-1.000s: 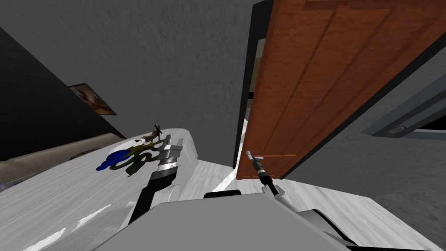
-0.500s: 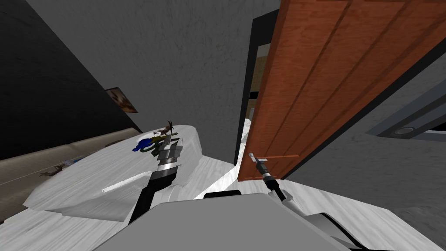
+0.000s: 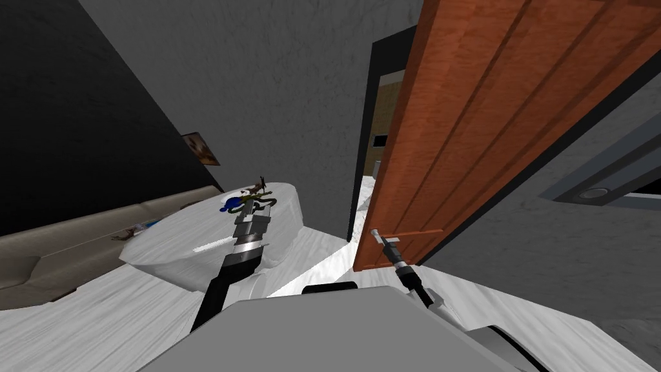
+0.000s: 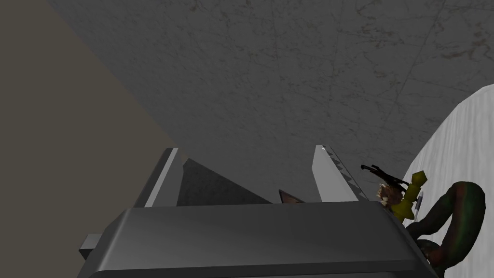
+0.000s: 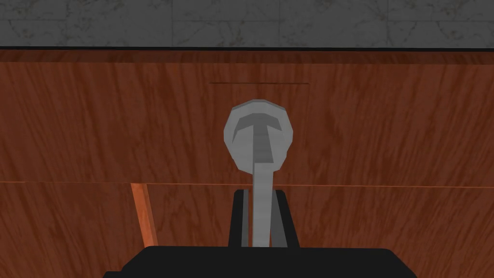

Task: Pull the door open

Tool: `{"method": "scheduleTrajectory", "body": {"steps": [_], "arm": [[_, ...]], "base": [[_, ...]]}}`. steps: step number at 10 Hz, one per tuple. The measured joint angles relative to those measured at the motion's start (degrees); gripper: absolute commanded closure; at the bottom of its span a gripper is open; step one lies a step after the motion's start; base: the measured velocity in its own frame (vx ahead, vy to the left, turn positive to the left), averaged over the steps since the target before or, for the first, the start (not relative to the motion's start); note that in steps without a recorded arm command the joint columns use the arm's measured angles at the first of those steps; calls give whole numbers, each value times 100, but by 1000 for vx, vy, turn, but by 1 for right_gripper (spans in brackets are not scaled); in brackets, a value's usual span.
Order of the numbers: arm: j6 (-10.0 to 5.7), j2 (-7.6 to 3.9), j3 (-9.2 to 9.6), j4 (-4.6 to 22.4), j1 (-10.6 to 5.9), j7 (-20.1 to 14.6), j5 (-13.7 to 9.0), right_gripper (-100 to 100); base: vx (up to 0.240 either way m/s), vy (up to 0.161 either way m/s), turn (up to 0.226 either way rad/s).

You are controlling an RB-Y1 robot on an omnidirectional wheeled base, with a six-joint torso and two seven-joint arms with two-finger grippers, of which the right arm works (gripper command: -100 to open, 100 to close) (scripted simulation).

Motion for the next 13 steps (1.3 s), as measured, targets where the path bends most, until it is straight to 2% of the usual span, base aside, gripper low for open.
{"method": "scheduleTrajectory", "body": {"steps": [1, 3, 4, 6, 7, 9, 11, 12, 13], "arm": [[-19, 2, 8, 15, 10, -7, 6, 100], [-113, -71, 12, -84, 154, -57, 4, 100], [-200, -82, 31, 7, 137, -80, 16, 100], [-381, -145, 64, 94, 211, -146, 35, 100], [-367, -193, 71, -160, 427, -176, 37, 100], [-534, -186, 111, 88, 356, -206, 64, 100], [-724, -240, 128, 238, 367, -261, 72, 100], [-767, -301, 125, 101, 492, -297, 66, 100], [-872, -314, 143, 205, 477, -324, 78, 100]], "base": [[-113, -47, 160], [-157, -67, 135], [-152, -57, 148], [-161, -63, 136], [-122, -62, 63], [-53, -26, 57], [-148, -53, 169], [-178, -74, 119], [-66, -31, 21]]}}
